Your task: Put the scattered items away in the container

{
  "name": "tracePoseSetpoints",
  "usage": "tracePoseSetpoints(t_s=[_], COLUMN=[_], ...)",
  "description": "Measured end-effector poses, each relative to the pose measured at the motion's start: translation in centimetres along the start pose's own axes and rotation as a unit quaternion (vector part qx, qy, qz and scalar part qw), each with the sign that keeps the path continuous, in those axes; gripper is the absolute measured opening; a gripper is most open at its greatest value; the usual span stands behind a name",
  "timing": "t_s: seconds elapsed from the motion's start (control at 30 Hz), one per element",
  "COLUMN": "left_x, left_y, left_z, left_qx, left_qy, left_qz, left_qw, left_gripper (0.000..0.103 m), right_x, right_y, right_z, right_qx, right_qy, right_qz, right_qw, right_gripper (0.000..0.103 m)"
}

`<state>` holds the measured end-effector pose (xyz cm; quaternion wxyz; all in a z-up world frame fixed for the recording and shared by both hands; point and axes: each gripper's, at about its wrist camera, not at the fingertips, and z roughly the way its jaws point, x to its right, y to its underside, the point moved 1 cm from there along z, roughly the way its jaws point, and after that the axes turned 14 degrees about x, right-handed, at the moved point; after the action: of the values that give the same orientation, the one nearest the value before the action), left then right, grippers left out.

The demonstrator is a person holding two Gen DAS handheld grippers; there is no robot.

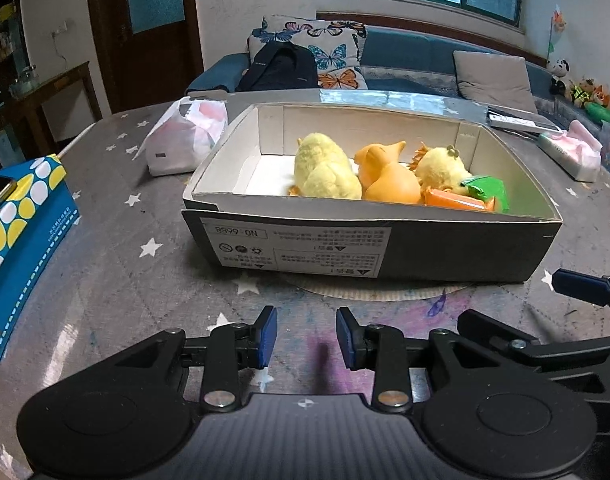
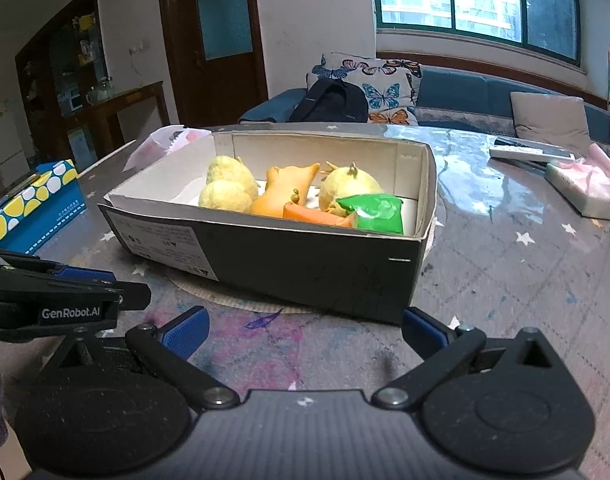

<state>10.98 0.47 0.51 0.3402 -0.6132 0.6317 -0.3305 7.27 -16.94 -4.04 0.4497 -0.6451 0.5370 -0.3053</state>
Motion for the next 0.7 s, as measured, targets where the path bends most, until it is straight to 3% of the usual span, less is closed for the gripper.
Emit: tracePoseSetpoints(t_s=[0.7], left_x=[0.3], left_y=[-0.1], left_z=[1.9], left_qx=[-0.018], left_qy=[-0.017], left_qz=[0.014], left_qw=[0.9996], left_gripper=[0.035], right_x=[0.0], right_y=[0.3], right_z=[1.3], right_qx=[-0.016], right_qy=[0.007], right_qz=[0.003], right_qw=[1.000], right_gripper=[0.103])
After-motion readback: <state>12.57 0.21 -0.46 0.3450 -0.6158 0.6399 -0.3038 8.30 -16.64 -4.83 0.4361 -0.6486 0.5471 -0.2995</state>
